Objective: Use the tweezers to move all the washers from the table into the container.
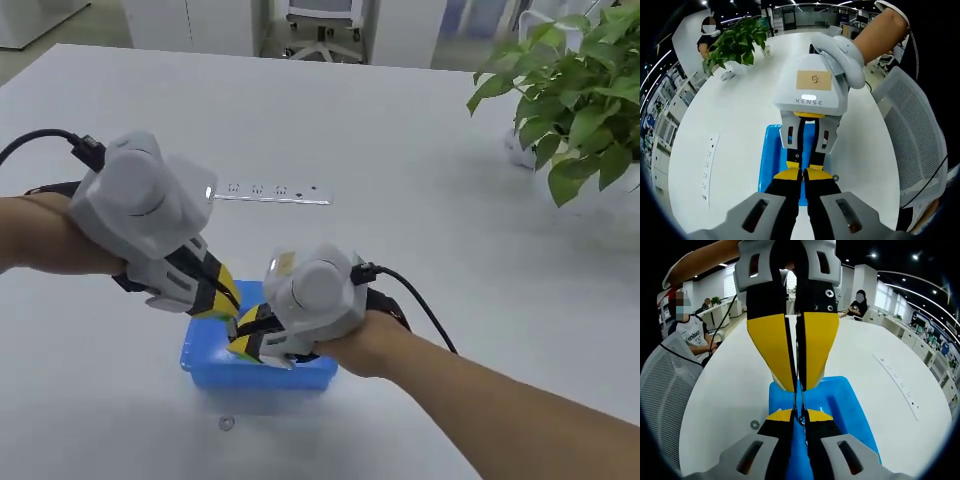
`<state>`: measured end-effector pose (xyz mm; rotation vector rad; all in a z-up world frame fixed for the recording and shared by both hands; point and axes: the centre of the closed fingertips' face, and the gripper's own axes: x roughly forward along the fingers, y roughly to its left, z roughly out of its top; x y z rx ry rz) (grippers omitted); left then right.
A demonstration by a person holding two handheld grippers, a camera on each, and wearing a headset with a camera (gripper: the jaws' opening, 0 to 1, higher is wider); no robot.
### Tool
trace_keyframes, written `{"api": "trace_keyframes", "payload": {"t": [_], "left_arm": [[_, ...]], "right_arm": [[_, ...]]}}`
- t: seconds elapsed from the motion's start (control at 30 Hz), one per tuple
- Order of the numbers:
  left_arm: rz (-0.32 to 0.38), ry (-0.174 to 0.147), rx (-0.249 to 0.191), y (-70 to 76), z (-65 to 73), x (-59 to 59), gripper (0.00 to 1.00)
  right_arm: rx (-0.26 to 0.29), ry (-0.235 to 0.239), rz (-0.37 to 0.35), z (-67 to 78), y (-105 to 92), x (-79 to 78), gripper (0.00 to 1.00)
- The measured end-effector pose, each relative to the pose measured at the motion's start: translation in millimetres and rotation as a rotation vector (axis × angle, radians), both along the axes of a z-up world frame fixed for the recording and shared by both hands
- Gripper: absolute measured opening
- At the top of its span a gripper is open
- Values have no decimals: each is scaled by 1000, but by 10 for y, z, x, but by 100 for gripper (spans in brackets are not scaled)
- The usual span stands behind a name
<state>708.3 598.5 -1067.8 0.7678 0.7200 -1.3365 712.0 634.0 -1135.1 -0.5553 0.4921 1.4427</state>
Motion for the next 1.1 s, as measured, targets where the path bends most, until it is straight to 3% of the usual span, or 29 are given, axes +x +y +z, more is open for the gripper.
{"api": "trace_keyframes", "payload": {"t": [0.43, 1.1], "left_arm": [[-12, 2, 1, -18, -1, -5, 6], [-17, -16, -12, -29, 214, -150, 6]], "right_arm": [[1, 1, 8, -9, -14, 4, 10], [14, -38, 15, 212, -19, -124, 10]]}}
